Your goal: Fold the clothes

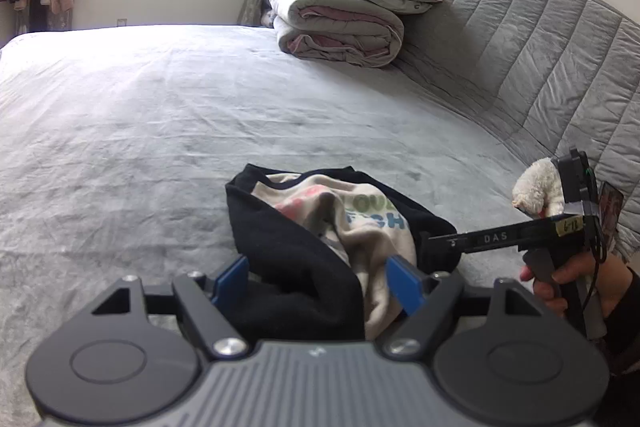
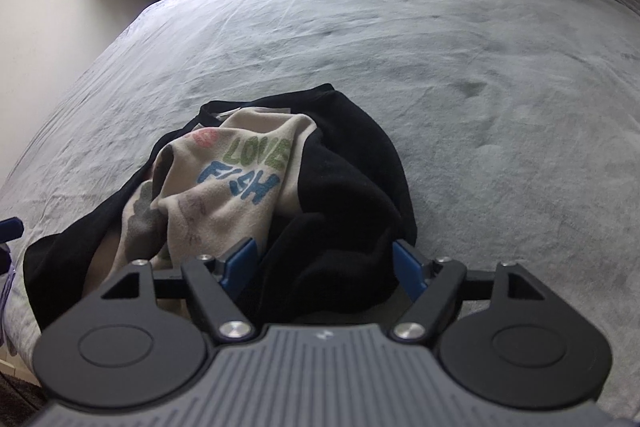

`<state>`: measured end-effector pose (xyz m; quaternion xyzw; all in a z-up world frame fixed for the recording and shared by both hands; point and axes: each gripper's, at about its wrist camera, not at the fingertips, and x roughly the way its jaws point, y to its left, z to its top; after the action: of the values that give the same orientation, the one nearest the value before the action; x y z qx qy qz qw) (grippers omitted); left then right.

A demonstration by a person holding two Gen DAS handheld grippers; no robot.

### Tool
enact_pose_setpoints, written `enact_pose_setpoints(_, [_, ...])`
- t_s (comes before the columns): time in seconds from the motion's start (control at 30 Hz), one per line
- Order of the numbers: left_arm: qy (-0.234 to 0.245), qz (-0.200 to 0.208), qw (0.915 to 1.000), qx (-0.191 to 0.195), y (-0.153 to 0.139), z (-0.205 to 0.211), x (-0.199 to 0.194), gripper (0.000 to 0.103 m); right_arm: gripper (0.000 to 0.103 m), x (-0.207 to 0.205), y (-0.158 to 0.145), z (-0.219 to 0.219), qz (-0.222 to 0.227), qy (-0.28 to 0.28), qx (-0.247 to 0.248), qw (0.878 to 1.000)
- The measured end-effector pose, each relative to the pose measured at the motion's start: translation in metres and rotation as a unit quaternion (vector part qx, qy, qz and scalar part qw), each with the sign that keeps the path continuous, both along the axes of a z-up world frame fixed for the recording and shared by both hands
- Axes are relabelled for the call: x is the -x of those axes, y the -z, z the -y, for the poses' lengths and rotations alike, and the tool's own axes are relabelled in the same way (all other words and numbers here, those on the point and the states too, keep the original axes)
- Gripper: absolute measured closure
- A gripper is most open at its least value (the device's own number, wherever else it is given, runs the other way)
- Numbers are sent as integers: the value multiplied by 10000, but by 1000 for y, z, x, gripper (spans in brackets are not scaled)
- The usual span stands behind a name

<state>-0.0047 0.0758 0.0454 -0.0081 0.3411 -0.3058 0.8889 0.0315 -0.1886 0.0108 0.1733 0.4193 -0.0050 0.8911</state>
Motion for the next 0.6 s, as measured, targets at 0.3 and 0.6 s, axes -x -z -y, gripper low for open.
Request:
enact_pose_setpoints(0.3, [97, -112, 9979, -632, 31, 39, -19, 36, 24, -7, 21, -12, -466, -199, -731, 9960])
enact_pose_setpoints(0.6, [-475, -146, 9975, -493, 38, 32, -40, 88, 65, -13, 23, -31, -30, -2, 97, 9999])
